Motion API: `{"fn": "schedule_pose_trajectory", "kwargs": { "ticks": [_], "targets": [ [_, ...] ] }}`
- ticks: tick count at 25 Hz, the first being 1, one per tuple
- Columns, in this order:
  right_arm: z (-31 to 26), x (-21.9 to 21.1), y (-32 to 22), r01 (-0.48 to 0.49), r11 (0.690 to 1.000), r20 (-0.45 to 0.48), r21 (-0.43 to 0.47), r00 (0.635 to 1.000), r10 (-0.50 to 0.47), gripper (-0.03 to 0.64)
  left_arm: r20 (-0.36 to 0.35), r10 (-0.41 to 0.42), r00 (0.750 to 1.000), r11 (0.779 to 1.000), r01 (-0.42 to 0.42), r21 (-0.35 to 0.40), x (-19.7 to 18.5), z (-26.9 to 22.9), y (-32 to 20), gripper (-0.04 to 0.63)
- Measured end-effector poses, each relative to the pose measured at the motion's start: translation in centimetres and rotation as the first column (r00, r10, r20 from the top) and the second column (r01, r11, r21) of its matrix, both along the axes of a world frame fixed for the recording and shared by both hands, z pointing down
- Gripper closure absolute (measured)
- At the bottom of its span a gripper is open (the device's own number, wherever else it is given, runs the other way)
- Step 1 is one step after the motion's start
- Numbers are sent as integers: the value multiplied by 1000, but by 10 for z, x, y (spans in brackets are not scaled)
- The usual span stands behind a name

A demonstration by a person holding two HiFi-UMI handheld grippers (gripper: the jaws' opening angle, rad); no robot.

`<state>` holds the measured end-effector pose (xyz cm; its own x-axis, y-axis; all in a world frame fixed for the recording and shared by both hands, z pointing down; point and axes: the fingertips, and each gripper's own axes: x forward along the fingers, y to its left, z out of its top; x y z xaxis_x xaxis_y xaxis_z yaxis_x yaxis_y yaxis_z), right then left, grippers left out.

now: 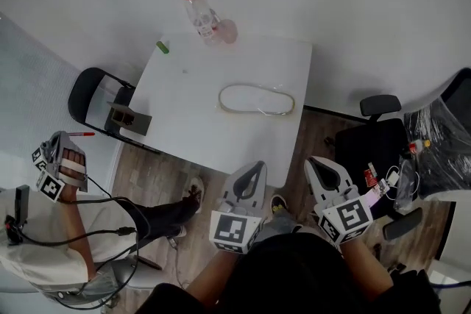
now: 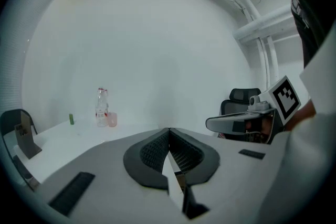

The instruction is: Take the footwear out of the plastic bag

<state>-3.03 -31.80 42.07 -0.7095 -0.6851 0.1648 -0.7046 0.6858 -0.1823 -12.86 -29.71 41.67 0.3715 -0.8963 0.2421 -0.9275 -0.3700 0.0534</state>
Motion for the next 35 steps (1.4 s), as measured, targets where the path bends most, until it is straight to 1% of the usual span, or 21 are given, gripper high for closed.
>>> {"fn": "schedule_pose_trajectory", "kwargs": {
  "ticks": [3,6,10,13,15,18,20,21,23,26,27,28,31,33,34,35],
  "targets": [
    [0,-7,-17,-15,1000,11,14,1000,15,600,8,20,1000,1000,-20,4,-13,1,-18,574],
    [2,-10,-34,-32,999,9,13,999,31,600,32,43,999,999,-43,5,-23,5,-41,572],
    [5,-12,-58,-40,999,13,-14,999,40,600,41,52,998,997,-50,-51,-42,18,-74,572],
    [13,-13,-81,-43,998,4,-39,999,43,600,50,58,997,996,-54,-75,-57,25,-103,572],
    [17,-13,-98,-37,998,5,-45,999,37,600,66,51,996,994,-45,-96,-67,32,-123,572],
    [20,-13,-125,-24,998,6,-56,1000,25,600,81,31,996,988,-18,-151,-85,47,-153,571],
    [20,-12,-144,-15,998,8,-56,1000,16,600,111,31,993,983,-10,-185,-100,59,-174,571],
    [21,-12,-155,-11,998,11,-55,1000,12,600,130,39,991,979,-12,-204,-107,66,-185,558],
    [22,-9,-175,-10,998,13,-61,1000,11,600,153,63,986,969,-24,-248,-118,79,-206,425],
    [27,-5,-203,-7,997,6,-80,1000,7,600,165,81,983,951,-27,-309,-133,94,-231,383],
    [29,-6,-211,-2,996,5,-85,1000,2,600,164,84,983,941,-24,-338,-139,102,-238,353],
    [32,-7,-218,4,996,5,-91,1000,-4,600,156,83,984,929,-20,-371,-145,111,-244,320],
    [41,-12,-236,20,993,4,-115,1000,-19,600,98,58,994,881,-5,-472,-168,142,-256,288],
    [47,-15,-246,28,991,0,-128,1000,-28,600,73,53,996,853,-7,-522,-180,158,-264,265],
    [50,-16,-251,33,991,-6,-131,999,-34,600,76,69,995,847,-18,-531,-183,163,-268,260],
    [53,-17,-256,39,990,-15,-134,999,-41,600,92,110,990,845,-44,-534,-183,165,-271,259]
  ]
}}
